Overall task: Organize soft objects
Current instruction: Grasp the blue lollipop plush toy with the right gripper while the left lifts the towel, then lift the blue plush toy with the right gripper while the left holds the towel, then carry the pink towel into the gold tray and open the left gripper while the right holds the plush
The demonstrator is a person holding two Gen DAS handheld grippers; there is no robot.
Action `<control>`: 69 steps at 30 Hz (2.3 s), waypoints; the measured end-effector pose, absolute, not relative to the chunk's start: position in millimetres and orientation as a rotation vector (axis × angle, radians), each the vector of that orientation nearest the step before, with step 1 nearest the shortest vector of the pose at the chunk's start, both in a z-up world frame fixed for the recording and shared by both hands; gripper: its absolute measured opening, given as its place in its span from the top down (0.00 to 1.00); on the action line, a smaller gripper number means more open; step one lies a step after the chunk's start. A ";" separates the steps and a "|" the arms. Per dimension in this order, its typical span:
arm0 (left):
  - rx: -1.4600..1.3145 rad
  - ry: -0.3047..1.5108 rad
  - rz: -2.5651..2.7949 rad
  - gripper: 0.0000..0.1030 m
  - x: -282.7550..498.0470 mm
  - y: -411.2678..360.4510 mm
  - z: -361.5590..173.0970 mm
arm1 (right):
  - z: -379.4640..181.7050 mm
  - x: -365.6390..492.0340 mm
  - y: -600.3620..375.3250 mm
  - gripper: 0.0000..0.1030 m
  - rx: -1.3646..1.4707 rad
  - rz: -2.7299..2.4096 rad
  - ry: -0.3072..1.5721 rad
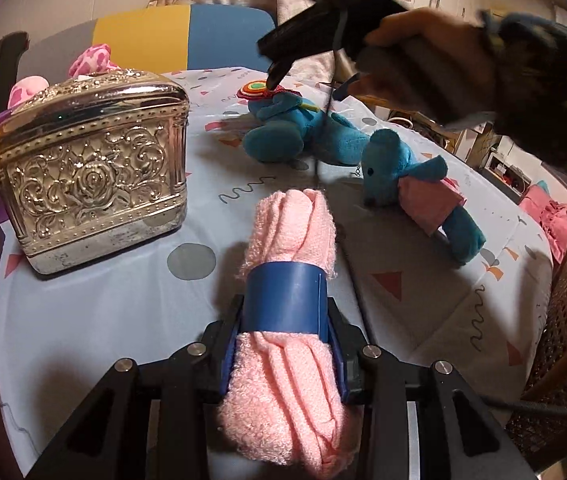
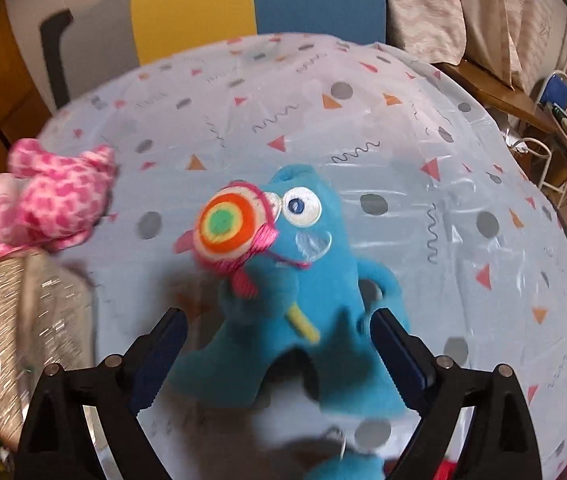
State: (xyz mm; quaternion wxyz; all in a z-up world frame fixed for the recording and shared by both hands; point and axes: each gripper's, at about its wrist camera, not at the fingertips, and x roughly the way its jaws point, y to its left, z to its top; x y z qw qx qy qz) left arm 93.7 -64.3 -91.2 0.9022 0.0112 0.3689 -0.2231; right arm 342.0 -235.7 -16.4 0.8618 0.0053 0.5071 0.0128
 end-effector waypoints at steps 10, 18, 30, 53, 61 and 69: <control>0.003 0.763 -0.473 0.63 94.2 -62.1 -92.0 | -66.5 379.1 -241.3 0.08 -0.004 -0.049 1.188; 0.007 0.762 -0.469 0.63 93.2 -61.4 -92.0 | -24.8 345.5 -229.2 0.17 -0.043 -0.029 1.065; 0.027 0.761 -0.467 0.66 94.9 -67.3 -91.7 | 50.4 233.4 -210.3 0.17 -0.089 0.157 0.898; -0.026 0.839 -0.375 0.68 56.4 -32.6 -63.5 | -46.1 158.2 -186.5 0.16 -0.191 0.247 1.080; -0.006 0.745 -0.343 0.68 30.1 -16.9 -29.2 | -63.0 152.8 -176.1 0.15 -0.300 0.238 1.118; -0.027 0.712 -0.309 0.68 21.6 -1.2 -1.6 | -65.8 156.7 -176.5 0.14 -0.276 0.234 1.126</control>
